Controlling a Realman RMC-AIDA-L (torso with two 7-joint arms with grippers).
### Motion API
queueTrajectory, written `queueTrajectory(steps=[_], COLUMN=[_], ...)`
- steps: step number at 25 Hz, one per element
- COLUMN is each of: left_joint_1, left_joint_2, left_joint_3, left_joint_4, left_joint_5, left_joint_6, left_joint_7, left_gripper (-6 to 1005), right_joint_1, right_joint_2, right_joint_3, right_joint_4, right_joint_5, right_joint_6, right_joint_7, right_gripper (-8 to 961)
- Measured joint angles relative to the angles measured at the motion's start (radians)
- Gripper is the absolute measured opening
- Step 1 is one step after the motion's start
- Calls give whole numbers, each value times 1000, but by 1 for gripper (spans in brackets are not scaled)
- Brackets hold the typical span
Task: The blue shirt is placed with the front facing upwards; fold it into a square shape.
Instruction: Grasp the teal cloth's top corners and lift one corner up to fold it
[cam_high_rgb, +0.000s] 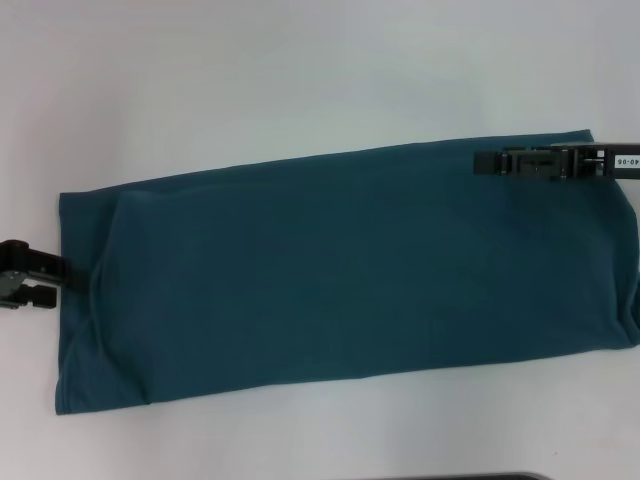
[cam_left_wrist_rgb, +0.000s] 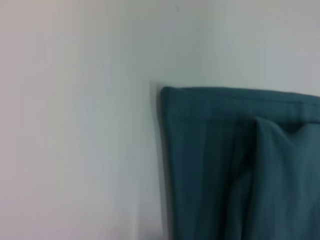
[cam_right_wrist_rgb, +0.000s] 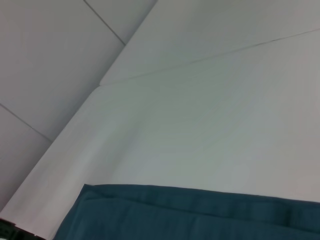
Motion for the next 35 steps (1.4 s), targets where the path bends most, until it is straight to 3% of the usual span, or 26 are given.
queueTrajectory(steps=[35], left_joint_1=[1], left_joint_2=[5], left_joint_3=[12], left_joint_4=[54], left_joint_5=[19], left_joint_6=[-57], left_joint_7=[-22], left_gripper=[566], right_joint_1=[-7], right_joint_2=[-1], right_joint_3=[-7], right_joint_4=[-1], right_joint_5=[0], right_joint_6=[-1], right_joint_7=[14], right_gripper=[895])
